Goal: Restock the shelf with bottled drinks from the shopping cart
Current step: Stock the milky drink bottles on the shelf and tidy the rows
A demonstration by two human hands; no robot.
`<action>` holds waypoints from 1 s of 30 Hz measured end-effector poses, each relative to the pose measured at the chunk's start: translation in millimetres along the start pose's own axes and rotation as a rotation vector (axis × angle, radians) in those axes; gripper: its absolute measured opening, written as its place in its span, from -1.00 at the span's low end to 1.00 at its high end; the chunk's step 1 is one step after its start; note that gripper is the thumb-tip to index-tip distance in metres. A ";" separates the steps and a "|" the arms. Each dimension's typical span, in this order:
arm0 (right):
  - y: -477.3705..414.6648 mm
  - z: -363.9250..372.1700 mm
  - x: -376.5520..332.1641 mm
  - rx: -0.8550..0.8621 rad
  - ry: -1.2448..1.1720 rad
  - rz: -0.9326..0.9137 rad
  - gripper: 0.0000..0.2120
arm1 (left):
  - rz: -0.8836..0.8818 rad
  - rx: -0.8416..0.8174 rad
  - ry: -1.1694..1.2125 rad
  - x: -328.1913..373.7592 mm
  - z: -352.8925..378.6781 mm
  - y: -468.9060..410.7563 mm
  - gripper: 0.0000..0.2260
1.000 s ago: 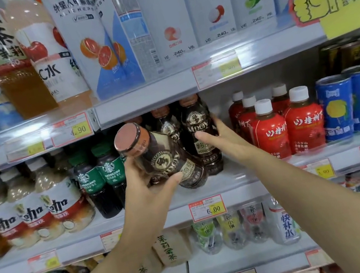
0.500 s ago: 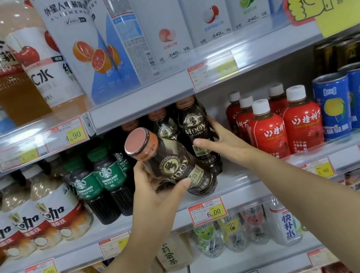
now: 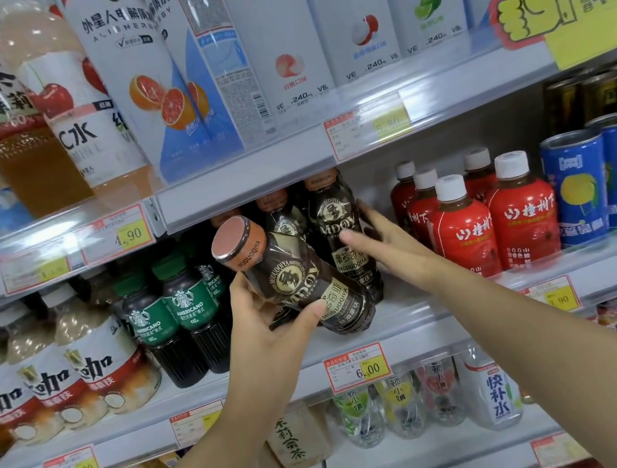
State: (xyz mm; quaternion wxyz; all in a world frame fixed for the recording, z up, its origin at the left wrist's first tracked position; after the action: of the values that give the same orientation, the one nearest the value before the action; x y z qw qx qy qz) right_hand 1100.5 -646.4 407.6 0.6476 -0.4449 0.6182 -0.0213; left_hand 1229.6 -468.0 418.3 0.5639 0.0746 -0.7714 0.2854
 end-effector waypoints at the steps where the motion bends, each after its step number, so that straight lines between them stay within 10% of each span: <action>1: -2.2 -1.9 1.1 0.047 -0.031 0.010 -0.20 | -0.003 0.002 0.000 -0.4 -0.6 -0.3 -0.43; 5: -23.4 -9.0 9.0 0.279 -0.153 0.139 -0.24 | -0.018 0.033 0.001 -2.9 -2.7 -1.0 -0.46; 25: -58.3 3.5 27.7 0.099 -0.262 0.152 -0.10 | -0.011 0.027 -0.027 5.5 -7.5 -8.6 -0.49; 30: -27.7 -1.5 -5.3 0.337 -0.270 0.003 -0.32 | 0.038 -0.014 -0.095 4.9 -3.1 -4.2 -0.40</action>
State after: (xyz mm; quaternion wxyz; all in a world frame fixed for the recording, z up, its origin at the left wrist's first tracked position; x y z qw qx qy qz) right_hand 1112.5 -660.9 428.7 0.7898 -0.3282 0.5142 -0.0636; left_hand 1232.3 -468.8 424.9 0.5216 0.0691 -0.8006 0.2868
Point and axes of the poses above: each hand's wrist, its own y-axis away from the middle knuckle, its own z-axis out of the palm, x = y × z, the point moved 3 cm from there along -y, towards the middle knuckle, and after that the axes turned 15 degrees about -z, right-handed, at the moved point
